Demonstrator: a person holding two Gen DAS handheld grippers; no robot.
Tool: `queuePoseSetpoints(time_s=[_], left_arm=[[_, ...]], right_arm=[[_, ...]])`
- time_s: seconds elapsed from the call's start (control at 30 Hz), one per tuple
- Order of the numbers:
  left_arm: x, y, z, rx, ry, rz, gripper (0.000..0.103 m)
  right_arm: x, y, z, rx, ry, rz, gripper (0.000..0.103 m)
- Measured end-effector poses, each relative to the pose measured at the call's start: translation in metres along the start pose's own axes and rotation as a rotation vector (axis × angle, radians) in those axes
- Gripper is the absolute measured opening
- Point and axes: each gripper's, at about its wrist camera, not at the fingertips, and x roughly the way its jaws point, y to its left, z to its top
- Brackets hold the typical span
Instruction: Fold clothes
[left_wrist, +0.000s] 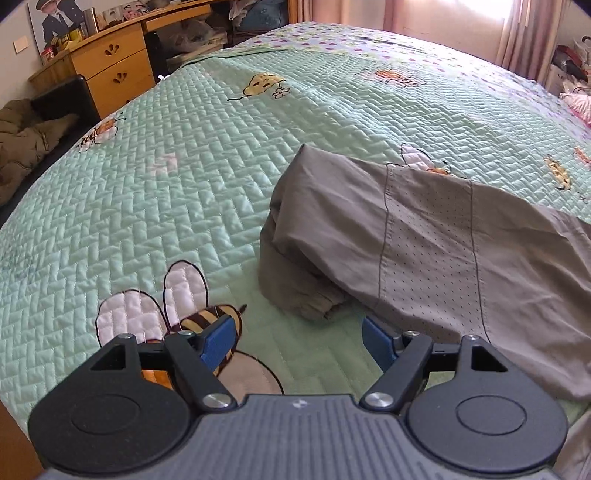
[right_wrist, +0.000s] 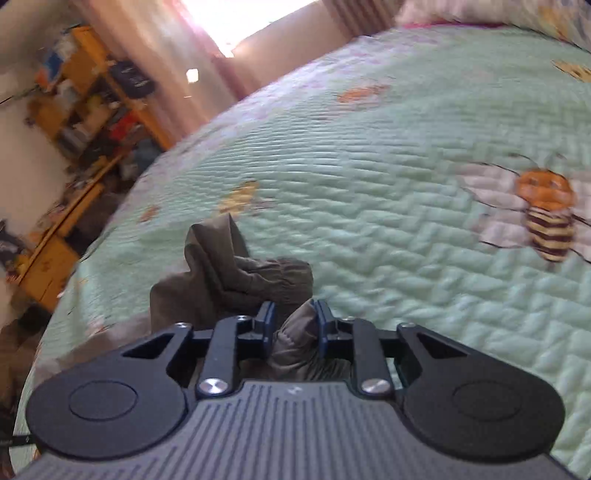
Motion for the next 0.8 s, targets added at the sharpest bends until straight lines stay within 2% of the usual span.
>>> queuePoseSetpoints(time_s=[0.03,0.17,0.23,0.3,0.37,0.4,0.43,0.47,0.5,0.53,0.57,0.6,0.67,0.7,0.8], left_arm=[[-0.001,0.002,-0.002,-0.003,-0.004,0.001,0.078],[-0.003,0.014,-0.004,-0.013,-0.017,0.02,0.078],[-0.005,0.02,-0.001,-0.024,-0.028,0.021,0.078],[-0.006,0.023,0.004,-0.026,-0.05,0.021,0.078],[-0.007,0.026,0.012,-0.026,-0.083,0.032,0.078],[-0.006,0.028,0.016,-0.029,-0.093,0.04,0.078],[-0.004,0.03,0.02,-0.035,-0.1,0.049,0.078],[-0.001,0.033,0.024,-0.05,-0.097,0.062,0.078],[0.003,0.037,0.027,-0.068,-0.09,0.077,0.078],[0.008,0.042,0.031,-0.086,-0.083,0.092,0.078],[0.011,0.047,0.033,-0.108,-0.075,0.089,0.078],[0.015,0.053,0.034,-0.13,-0.065,0.075,0.078],[0.022,0.061,0.035,-0.159,-0.051,0.047,0.078],[0.027,0.063,0.036,-0.171,-0.045,0.034,0.078],[0.042,0.07,0.04,-0.216,-0.022,-0.018,0.078]], right_arm=[[-0.005,0.018,-0.002,-0.051,-0.017,0.016,0.014],[-0.042,0.103,0.001,-0.322,-0.204,0.003,0.01],[-0.058,0.132,0.013,-0.424,-0.321,-0.053,0.009],[-0.063,0.147,0.03,-0.525,-0.467,-0.236,0.009],[-0.058,0.148,0.042,-0.643,-0.637,-0.535,0.009],[-0.049,0.143,0.048,-0.692,-0.691,-0.696,0.006],[-0.04,0.136,0.054,-0.735,-0.713,-0.844,0.007],[-0.031,0.125,0.06,-0.75,-0.666,-0.942,0.007],[-0.029,0.112,0.066,-0.718,-0.604,-0.987,0.008],[-0.032,0.099,0.069,-0.647,-0.54,-0.984,0.008],[-0.041,0.086,0.07,-0.546,-0.485,-0.931,0.009],[-0.053,0.074,0.067,-0.433,-0.44,-0.825,0.014],[-0.08,0.057,0.049,-0.255,-0.384,-0.573,0.017],[-0.087,0.055,0.036,-0.21,-0.355,-0.479,0.019],[-0.096,0.068,-0.009,-0.215,-0.24,-0.249,0.024]])
